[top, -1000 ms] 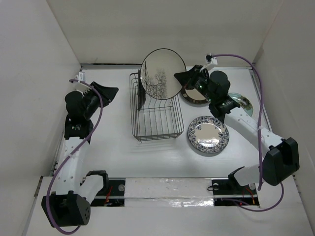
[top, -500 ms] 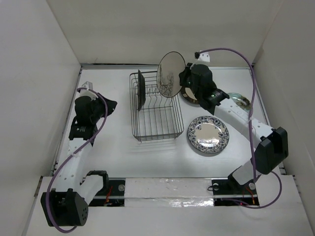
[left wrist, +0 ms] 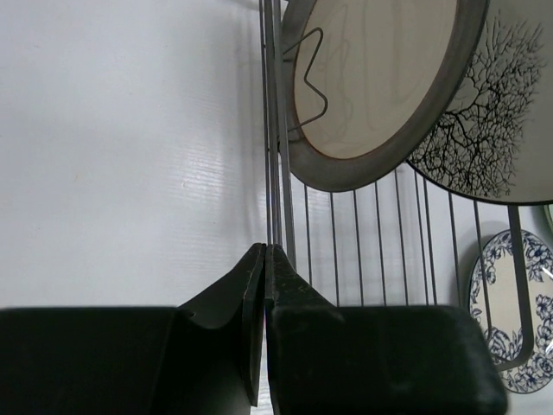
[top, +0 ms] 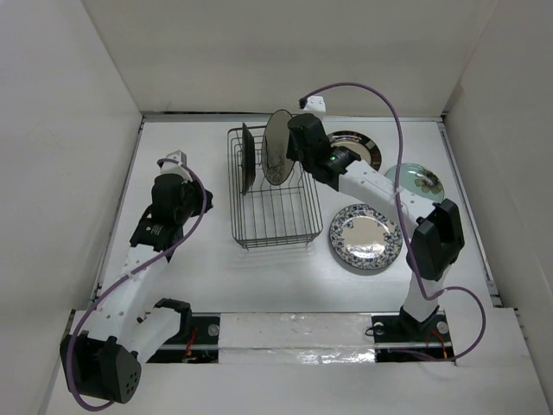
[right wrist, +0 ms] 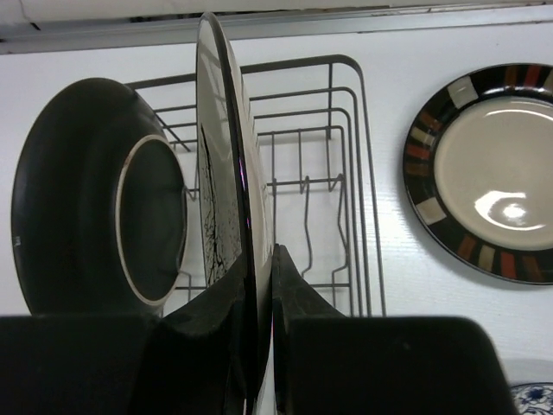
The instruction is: Load the plates into the dish rack
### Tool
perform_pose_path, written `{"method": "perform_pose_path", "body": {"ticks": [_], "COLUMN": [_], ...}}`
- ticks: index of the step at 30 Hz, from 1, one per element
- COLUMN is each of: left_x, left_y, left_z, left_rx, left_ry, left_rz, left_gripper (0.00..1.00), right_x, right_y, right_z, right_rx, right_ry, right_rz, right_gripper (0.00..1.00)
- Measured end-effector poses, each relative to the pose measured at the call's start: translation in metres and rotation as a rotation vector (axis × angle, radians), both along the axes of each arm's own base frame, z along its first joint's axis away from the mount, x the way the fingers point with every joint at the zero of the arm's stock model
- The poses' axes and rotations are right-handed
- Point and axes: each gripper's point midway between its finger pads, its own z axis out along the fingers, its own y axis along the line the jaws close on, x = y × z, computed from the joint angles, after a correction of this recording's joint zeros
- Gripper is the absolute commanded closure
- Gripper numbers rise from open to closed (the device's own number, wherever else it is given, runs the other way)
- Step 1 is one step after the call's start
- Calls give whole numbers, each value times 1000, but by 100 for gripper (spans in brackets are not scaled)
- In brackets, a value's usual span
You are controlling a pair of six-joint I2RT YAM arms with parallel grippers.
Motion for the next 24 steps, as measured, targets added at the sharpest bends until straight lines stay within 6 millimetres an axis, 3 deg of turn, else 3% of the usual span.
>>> {"method": "perform_pose_path", "body": {"ticks": [6, 24], "left_x": [-2, -4], "left_y": [-2, -9], "left_z": [-3, -5], "left_rx": [25, 13], "left_ry": [6, 18], "left_rz": [-12, -55], "left_gripper": [100, 100], "right_x": [3, 10], "right_y": [13, 48], "right_z": [0, -26], "right_rx": [-16, -106], "right_ry": [17, 77], "right_rz": [-18, -46], "right_gripper": [100, 100]}}
